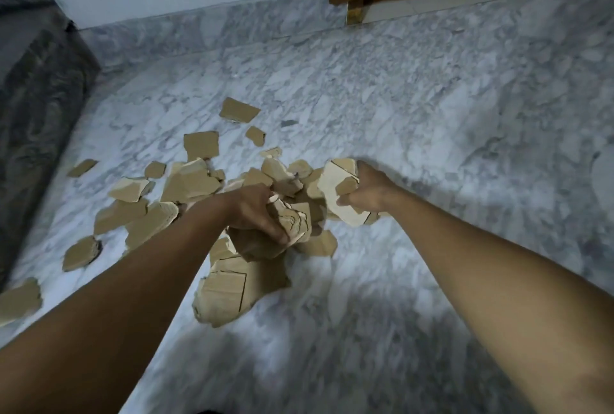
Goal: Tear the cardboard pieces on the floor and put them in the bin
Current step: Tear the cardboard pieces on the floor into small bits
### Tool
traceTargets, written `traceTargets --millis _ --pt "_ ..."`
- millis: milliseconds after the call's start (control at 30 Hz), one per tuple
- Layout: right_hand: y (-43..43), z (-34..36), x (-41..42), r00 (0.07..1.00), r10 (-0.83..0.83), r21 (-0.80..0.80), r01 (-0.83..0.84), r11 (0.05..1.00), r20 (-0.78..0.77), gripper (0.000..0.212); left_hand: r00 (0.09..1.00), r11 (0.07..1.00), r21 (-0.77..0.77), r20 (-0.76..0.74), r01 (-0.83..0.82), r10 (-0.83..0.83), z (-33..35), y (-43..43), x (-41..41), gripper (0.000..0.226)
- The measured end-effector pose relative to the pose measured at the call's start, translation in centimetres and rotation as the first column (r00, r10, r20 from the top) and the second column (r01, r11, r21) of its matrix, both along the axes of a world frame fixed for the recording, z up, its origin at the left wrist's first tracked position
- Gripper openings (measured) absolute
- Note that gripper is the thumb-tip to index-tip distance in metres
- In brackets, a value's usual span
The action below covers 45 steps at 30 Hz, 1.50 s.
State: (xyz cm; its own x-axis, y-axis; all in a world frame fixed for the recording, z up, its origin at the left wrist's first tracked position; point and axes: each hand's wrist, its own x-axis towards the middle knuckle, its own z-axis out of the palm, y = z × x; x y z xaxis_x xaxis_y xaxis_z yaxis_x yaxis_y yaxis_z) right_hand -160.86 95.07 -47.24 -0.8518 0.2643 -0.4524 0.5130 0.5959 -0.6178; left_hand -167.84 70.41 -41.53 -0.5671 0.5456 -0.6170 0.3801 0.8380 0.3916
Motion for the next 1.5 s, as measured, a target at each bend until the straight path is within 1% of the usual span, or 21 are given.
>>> traceTargets --millis 100,167,233,300,367,400,433,500,567,633,700,767,867,1033,1133,1233,1300,1333,1400,1433,1500 --pt "1.1 1.1 0.5 0.991 -0.09 -0.108 0.079 0.991 -0.098 0.078 0.999 0.999 0.008 -0.028 0.031 -0.031 -1.1 1.3 0.6 0.054" --pt "2.5 2.4 1.2 0.981 -0.141 -0.147 0.121 0.982 -0.135 0.058 0.997 0.997 -0.028 -0.039 0.069 -0.07 -1.5 2.2 1.0 0.059" --pt "3.6 4.0 2.0 0.981 -0.156 -0.194 0.133 0.972 -0.113 0.039 0.992 0.991 -0.049 -0.017 0.128 -0.129 -1.9 3.2 1.9 0.056" --pt "4.1 4.9 2.6 0.989 -0.134 -0.221 0.117 0.968 -0.064 0.027 0.982 0.981 -0.044 -0.002 0.188 -0.188 -2.6 4.3 3.4 0.053" --pt "4.0 5.0 2.6 0.993 -0.113 -0.259 0.101 0.961 -0.031 0.031 0.962 0.967 -0.057 -0.109 0.247 -0.252 -3.4 5.0 4.7 0.047" --pt "3.8 4.8 2.4 0.993 -0.114 -0.268 0.102 0.958 -0.03 0.037 0.942 0.961 -0.045 -0.192 0.273 -0.277 -3.8 5.2 5.0 0.048" --pt "3.7 4.4 2.2 0.992 -0.122 -0.257 0.106 0.961 -0.044 0.041 0.923 0.957 -0.037 -0.256 0.288 -0.288 -4.0 5.2 5.1 0.057" --pt "3.5 3.6 1.7 0.981 -0.149 -0.19 0.123 0.974 -0.127 0.04 0.901 0.955 -0.034 -0.323 0.296 -0.291 -4.3 5.1 4.9 0.07" --pt "3.2 3.3 1.5 0.97 -0.102 -0.053 0.092 0.994 -0.22 0.041 0.904 0.958 -0.019 -0.325 0.287 -0.278 -4.1 4.9 4.9 0.057" --pt "3.1 2.9 1.7 0.968 0.098 0.192 -0.054 0.98 -0.23 0.039 0.905 0.963 -0.008 -0.341 0.269 -0.256 -4.1 4.8 5.2 0.048" --pt "3.2 1.9 2.4 0.954 0.282 0.398 -0.221 0.89 -0.103 0.035 0.896 0.958 -0.003 -0.352 0.286 -0.269 -4.2 4.9 5.5 0.051" --pt "3.3 0.8 3.3 0.949 0.313 0.466 -0.265 0.844 -0.027 0.035 0.88 0.944 0.003 -0.362 0.331 -0.308 -4.4 5.0 5.4 0.056" --pt "3.3 0.3 3.5 0.964 0.253 0.475 -0.186 0.86 -0.081 0.036 0.871 0.935 0.032 -0.375 0.354 -0.317 -4.0 4.8 5.1 0.048" --pt "3.1 0.6 3.0 0.977 0.213 0.448 -0.179 0.876 -0.026 0.041 0.918 0.96 0.017 -0.298 0.28 -0.262 -3.6 5.1 5.5 0.033" --pt "3.3 0.7 2.7 0.982 0.188 0.413 -0.164 0.896 -0.017 0.042 0.941 0.967 0.068 -0.259 0.244 -0.219 -3.6 5.5 5.3 0.029" --pt "3.7 1.9 1.9 0.992 0.046 0.291 -0.01 0.957 -0.12 0.046 0.985 0.979 0.181 -0.156 0.099 -0.071 -3.9 5.5 4.4 0.026" --pt "4.2 2.0 2.0 0.983 -0.038 0.229 0.08 0.97 -0.179 0.046 0.997 0.943 0.326 -0.021 -0.066 0.077 -4.8 5.0 3.7 0.021" --pt "4.4 1.9 2.4 0.982 -0.065 0.209 0.102 0.973 -0.179 0.045 0.991 0.909 0.396 0.037 -0.13 0.126 -5.3 4.7 3.2 0.026" --pt "5.0 0.9 3.4 0.992 -0.05 0.225 0.076 0.971 -0.119 0.048 0.978 0.857 0.473 0.079 -0.206 0.191 -6.1 4.3 1.9 0.061" --pt "5.3 0.3 4.0 0.996 -0.027 0.252 0.047 0.967 -0.082 0.05 0.97 0.839 0.487 0.094 -0.241 0.224 -6.0 4.2 1.5 0.065" --pt "6.1 -0.4 4.9 0.992 -0.088 0.211 0.106 0.972 -0.093 0.052 0.946 0.805 0.502 0.105 -0.315 0.306 -5.8 4.3 0.3 0.05"
